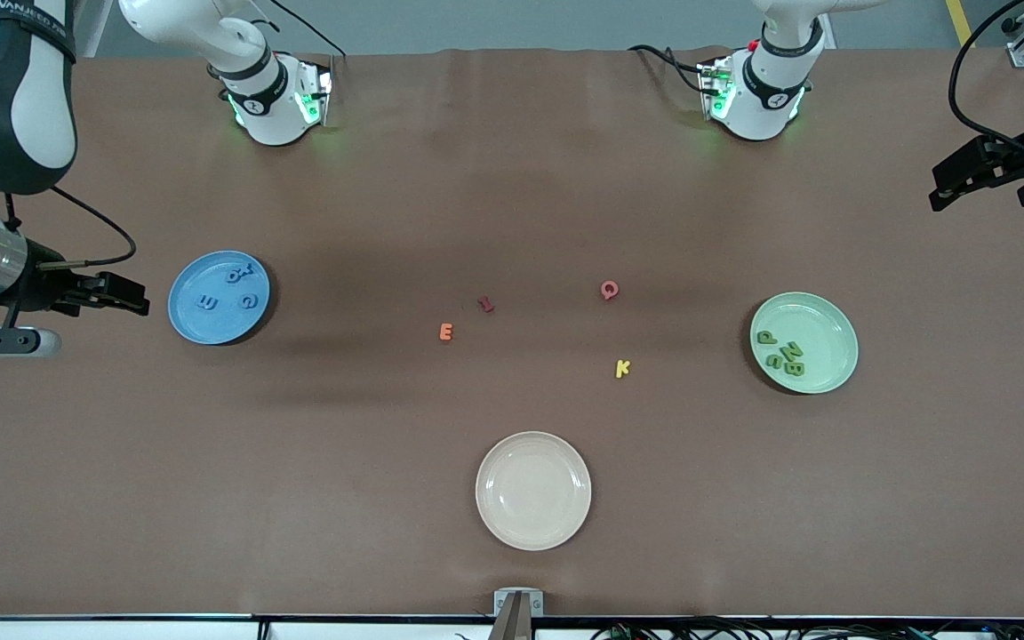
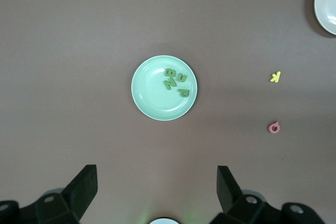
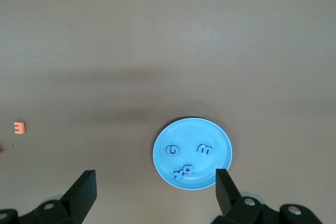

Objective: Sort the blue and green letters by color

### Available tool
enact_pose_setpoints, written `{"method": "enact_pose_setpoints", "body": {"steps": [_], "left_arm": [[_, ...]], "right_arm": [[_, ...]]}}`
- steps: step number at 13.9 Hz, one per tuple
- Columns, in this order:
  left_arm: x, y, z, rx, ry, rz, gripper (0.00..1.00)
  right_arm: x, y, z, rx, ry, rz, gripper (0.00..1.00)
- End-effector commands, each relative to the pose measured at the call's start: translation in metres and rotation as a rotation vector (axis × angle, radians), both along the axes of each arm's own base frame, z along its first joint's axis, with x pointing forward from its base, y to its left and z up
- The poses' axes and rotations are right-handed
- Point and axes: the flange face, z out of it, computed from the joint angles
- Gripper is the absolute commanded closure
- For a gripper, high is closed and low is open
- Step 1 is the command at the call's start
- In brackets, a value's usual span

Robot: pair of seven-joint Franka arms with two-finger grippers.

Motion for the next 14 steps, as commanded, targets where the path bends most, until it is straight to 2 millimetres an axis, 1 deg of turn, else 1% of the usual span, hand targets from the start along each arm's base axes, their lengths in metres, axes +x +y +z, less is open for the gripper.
{"method": "enact_pose_setpoints", "body": {"steps": [1,2,3,5,6,7,8,9,12,14], "left_arm": [[-0.006,0.003,0.007,0.012,-0.004,-0.012,0.00],[-0.006,0.002,0.007,0.012,-0.004,-0.013,0.00],[-0.006,0.002,0.007,0.013,-0.004,-0.013,0.00],[-0.006,0.001,0.007,0.013,-0.004,-0.016,0.00],[-0.007,0.002,0.007,0.013,-0.004,-0.016,0.00],[-0.007,0.002,0.008,0.013,-0.005,-0.016,0.00],[-0.006,0.003,0.007,0.018,-0.004,-0.009,0.00],[-0.006,0.003,0.011,0.019,-0.012,-0.007,0.00],[-0.006,0.004,0.012,0.018,-0.015,-0.004,0.00],[-0.004,0.006,0.010,0.019,-0.012,-0.003,0.00]], "right_arm": [[-0.001,-0.006,0.012,0.011,0.024,-0.018,0.00],[-0.002,-0.006,0.016,0.013,0.026,-0.013,0.00],[-0.001,-0.002,0.027,0.006,0.014,-0.009,0.00],[-0.007,-0.001,0.027,0.007,0.064,0.002,0.00],[-0.005,-0.008,0.026,0.012,0.063,-0.006,0.00],[-0.004,-0.004,0.025,0.024,0.066,0.013,0.00],[-0.006,-0.005,0.029,0.018,0.061,0.036,0.00],[-0.008,-0.003,0.034,-0.005,0.055,0.058,0.00],[-0.018,-0.017,0.050,0.025,0.041,0.060,0.00],[-0.026,-0.017,0.061,0.017,0.032,0.085,0.00]]}}
